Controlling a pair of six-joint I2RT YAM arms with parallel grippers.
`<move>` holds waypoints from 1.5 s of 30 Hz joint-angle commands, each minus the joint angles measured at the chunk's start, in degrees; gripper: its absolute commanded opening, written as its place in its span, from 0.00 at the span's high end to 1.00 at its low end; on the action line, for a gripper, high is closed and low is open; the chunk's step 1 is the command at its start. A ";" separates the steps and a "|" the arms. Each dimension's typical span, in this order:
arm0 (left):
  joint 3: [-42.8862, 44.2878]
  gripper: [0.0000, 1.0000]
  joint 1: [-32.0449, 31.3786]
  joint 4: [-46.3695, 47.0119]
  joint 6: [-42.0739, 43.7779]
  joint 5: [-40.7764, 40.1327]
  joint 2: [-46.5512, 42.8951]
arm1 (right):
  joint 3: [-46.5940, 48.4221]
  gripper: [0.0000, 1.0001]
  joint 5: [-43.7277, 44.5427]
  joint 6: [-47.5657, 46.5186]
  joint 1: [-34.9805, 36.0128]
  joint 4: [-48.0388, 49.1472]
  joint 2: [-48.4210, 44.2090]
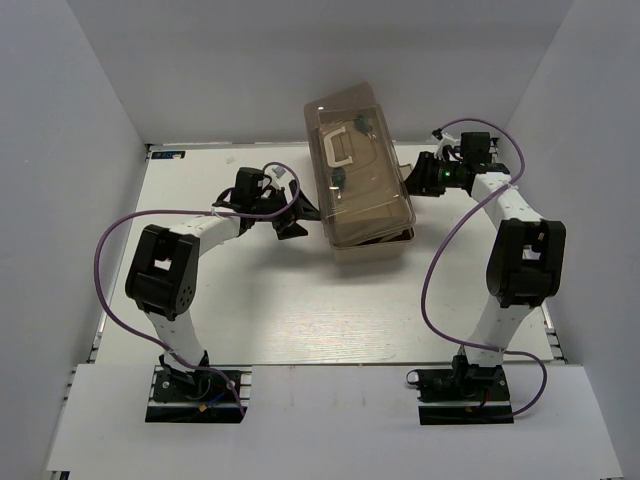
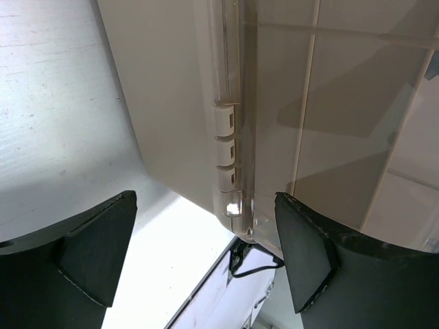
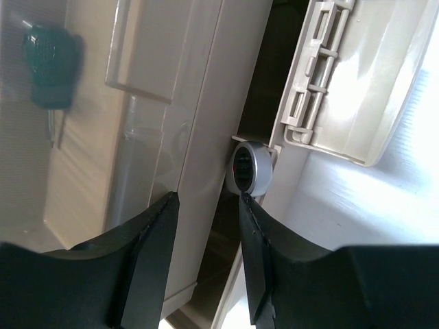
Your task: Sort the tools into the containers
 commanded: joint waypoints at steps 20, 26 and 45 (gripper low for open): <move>1.63 0.07 -1.32 2.24 -0.55 2.54 -2.38 | 1.55 0.53 25.46 -6.98 1.91 -3.68 -4.26; 2.33 0.07 -0.79 0.84 -0.02 2.54 -2.38 | -3.01 0.53 33.12 -11.29 1.64 -0.61 -7.34; 5.07 0.00 2.55 -29.58 20.37 -36.30 -19.77 | -2.93 0.10 34.27 -12.52 0.59 -22.02 -11.20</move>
